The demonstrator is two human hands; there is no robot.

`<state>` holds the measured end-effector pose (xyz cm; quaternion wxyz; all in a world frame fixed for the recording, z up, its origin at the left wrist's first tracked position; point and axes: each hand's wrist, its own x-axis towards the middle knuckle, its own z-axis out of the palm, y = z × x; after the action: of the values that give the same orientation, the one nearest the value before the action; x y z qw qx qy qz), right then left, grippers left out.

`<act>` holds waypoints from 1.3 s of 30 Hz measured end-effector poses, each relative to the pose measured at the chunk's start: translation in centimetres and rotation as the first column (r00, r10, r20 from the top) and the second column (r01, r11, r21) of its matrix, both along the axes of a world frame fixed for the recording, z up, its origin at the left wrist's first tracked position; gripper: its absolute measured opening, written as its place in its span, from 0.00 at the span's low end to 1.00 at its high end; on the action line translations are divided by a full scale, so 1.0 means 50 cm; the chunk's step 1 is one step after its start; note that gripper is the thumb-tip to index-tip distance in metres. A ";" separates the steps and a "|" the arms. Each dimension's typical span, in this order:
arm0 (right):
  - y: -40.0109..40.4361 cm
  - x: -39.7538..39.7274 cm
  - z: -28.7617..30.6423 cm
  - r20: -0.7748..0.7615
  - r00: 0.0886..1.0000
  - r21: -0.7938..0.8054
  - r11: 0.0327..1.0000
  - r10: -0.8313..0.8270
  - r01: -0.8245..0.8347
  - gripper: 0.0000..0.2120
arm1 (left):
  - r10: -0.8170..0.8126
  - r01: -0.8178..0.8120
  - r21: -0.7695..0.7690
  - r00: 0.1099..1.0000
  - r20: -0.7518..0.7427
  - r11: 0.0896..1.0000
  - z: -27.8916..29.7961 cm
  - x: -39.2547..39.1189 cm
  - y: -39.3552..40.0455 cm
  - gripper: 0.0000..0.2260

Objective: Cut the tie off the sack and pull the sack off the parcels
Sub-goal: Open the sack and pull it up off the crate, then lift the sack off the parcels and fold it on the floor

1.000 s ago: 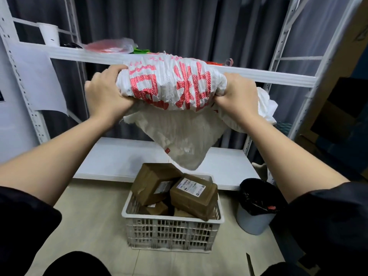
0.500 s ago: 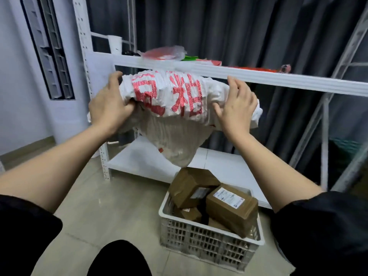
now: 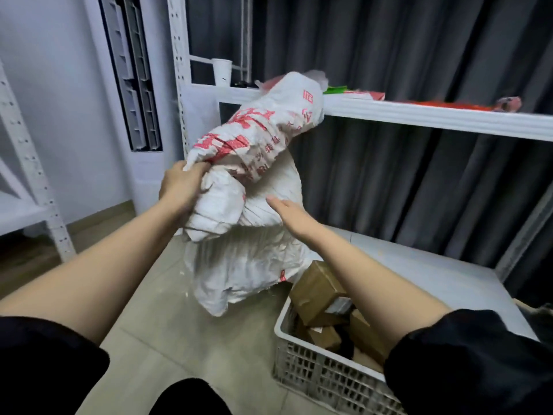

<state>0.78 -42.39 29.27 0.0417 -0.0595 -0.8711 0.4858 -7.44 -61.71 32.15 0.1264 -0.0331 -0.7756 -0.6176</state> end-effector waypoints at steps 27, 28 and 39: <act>0.146 -0.075 0.064 -0.217 0.886 -0.631 0.751 -0.410 0.194 0.29 | 0.061 -0.073 -0.188 0.996 -0.071 0.979 -0.069 -0.040 0.010 0.23; 0.144 -0.068 0.058 -0.258 0.904 -0.590 0.797 -0.340 0.132 0.31 | 0.074 -0.088 -0.190 0.994 -0.077 0.978 -0.068 -0.042 0.008 0.22; -0.054 -0.012 -0.078 -0.005 0.979 0.328 0.926 0.203 -0.190 0.57 | 0.258 -0.277 -0.283 0.960 -0.105 0.918 -0.047 -0.052 0.021 0.09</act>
<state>0.16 -45.10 25.35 0.0191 0.0451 -0.9398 0.3381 -10.05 -60.66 29.79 0.2287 0.0345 -0.8515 -0.4705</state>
